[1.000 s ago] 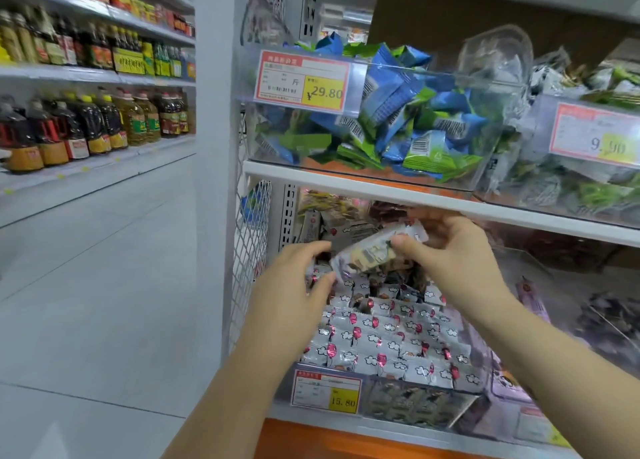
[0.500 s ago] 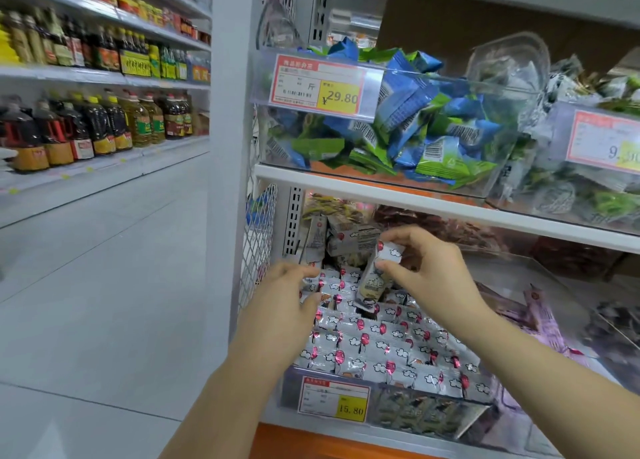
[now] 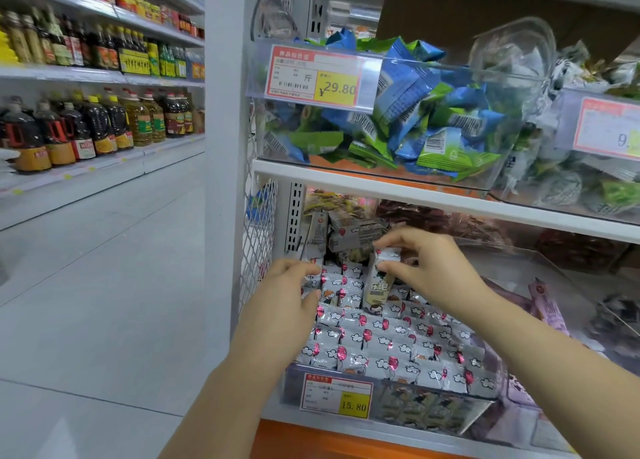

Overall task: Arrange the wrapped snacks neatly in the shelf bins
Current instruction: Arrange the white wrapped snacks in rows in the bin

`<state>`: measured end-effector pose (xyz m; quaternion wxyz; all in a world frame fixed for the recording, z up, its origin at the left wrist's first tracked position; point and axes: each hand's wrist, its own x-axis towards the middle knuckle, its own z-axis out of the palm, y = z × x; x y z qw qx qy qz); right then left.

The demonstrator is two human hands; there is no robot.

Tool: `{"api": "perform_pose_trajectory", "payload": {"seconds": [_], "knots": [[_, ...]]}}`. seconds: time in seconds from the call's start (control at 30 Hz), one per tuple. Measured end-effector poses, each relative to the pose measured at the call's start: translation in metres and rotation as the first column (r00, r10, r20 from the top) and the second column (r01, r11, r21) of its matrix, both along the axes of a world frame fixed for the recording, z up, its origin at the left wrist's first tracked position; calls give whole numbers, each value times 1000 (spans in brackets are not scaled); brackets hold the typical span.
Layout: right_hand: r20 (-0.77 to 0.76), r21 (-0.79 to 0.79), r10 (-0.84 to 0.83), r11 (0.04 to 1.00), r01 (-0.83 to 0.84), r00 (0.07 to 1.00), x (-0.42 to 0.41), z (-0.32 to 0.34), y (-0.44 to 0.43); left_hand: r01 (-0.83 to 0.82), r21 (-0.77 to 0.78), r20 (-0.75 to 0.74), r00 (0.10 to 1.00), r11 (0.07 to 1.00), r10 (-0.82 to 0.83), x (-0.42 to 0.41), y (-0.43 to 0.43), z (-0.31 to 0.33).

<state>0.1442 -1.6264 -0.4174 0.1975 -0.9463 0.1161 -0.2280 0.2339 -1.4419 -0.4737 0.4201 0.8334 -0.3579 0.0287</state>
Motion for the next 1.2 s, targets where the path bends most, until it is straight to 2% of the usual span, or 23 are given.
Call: {"api": "perform_pose_trajectory", "payload": {"seconds": [0.1,0.27,0.47,0.53,0.73,0.97,1.13,1.2], "knots": [[-50,-3,4,1000,-4,999,3,-2,-1,3,2,-5,1000,1000,-3,0,0,0],[-34,42,-3,999,4,999,5,-1,-5,8,-5,0,1000,1000,-8,-1,1,-1],[118,164,-27,986,7,993,6,-11,-4,-2,1,-2,1000,1000,2,-2,0,0],[121,200,-19,980,-6,993,6,-18,-5,-1,1,-3,1000,1000,1,-2,0,0],[-199,238,93,970,-44,976,6,-39,-15,-2,-11,-5,1000,1000,2,-1,1,0],[-424,337,182,941,-32,887,16,-39,-23,-4,-3,-1,1000,1000,4,0,2,0],[-559,222,218,969,-109,800,20,-37,-21,0,-3,-10,1000,1000,0,3,2,-2],[-555,203,217,971,-122,803,20,-26,-16,5,-19,-17,1000,1000,-5,3,2,-1]]}}
